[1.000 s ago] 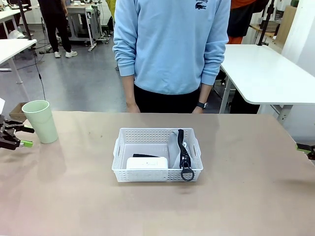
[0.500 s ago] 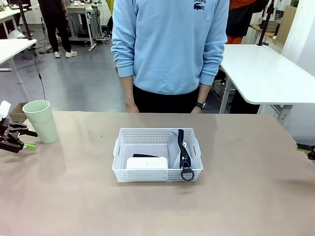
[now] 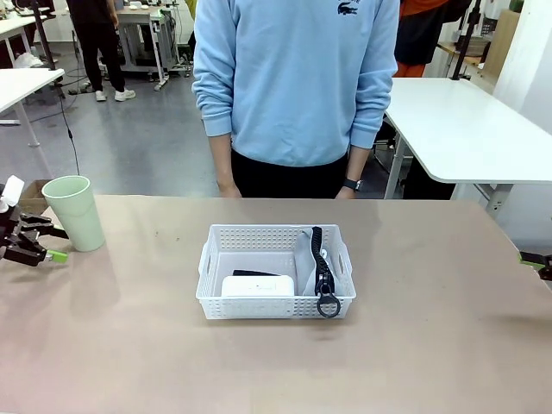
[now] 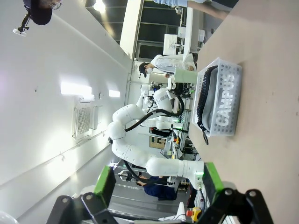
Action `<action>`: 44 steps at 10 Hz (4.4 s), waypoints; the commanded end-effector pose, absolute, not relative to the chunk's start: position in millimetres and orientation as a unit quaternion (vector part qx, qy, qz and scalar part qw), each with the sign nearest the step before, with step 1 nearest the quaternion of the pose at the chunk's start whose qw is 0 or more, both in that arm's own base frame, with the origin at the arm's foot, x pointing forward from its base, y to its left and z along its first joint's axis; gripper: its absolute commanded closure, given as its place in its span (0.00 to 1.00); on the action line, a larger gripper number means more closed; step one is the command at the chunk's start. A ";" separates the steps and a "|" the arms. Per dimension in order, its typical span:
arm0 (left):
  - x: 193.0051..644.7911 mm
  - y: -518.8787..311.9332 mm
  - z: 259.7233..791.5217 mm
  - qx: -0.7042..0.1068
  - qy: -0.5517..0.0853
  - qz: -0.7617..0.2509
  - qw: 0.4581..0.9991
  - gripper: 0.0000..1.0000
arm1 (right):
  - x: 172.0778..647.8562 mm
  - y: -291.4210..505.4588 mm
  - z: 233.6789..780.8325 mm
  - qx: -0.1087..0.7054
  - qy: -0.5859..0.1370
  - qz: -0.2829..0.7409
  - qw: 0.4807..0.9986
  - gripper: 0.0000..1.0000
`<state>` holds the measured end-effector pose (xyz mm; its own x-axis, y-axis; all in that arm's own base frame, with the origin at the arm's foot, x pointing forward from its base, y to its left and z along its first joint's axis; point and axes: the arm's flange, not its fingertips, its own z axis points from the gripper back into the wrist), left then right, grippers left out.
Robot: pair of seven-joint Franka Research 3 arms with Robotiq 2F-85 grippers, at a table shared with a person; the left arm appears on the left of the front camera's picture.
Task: Efficiently arrange items inside the basket to fit them all.
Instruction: Pick up the Reusable plastic cup and place it inside the Organizing basket.
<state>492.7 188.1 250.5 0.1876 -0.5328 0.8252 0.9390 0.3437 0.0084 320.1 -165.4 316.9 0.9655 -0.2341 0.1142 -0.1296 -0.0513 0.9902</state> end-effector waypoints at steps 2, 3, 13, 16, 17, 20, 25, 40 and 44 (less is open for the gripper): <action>504.5 184.4 249.8 -0.254 -0.414 -0.470 0.737 0.00 | 317.7 -164.2 321.2 0.727 -0.127 -0.036 0.674 0.00; 505.9 181.6 248.7 -0.262 -0.409 -0.475 0.734 0.00 | 317.7 -164.2 321.2 0.727 -0.127 -0.036 0.674 0.00; 511.3 161.8 247.6 -0.321 -0.441 -0.466 0.697 0.00 | 317.7 -164.2 321.2 0.727 -0.127 -0.036 0.674 0.00; 514.0 158.2 257.4 -0.319 -0.481 -0.445 0.684 0.00 | 317.7 -164.2 321.2 0.727 -0.127 -0.036 0.674 0.00; 514.1 155.2 260.4 -0.324 -0.484 -0.447 0.679 0.00 | 317.7 -164.2 321.2 0.727 -0.127 -0.036 0.674 0.00; 511.8 146.5 268.1 -0.341 -0.491 -0.452 0.662 0.00 | 317.7 -164.2 321.2 0.727 -0.127 -0.036 0.674 0.00; 508.8 145.0 281.4 -0.368 -0.512 -0.442 0.638 0.00 | 317.7 -164.2 321.2 0.727 -0.127 -0.036 0.674 0.00; 379.4 160.9 419.3 -0.396 -0.492 -0.535 0.561 1.00 | 317.7 -164.2 321.2 0.727 -0.127 -0.036 0.674 0.00; 333.3 175.3 419.3 -0.415 -0.473 -0.536 0.563 0.42 | 317.7 -164.2 321.2 0.727 -0.127 -0.036 0.674 0.00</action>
<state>325.6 170.5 430.6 -0.0624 -0.2002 0.9778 0.9957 0.0543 0.0746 320.1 -165.5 317.0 0.9654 -0.2342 0.1144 -0.1299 -0.0514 0.9902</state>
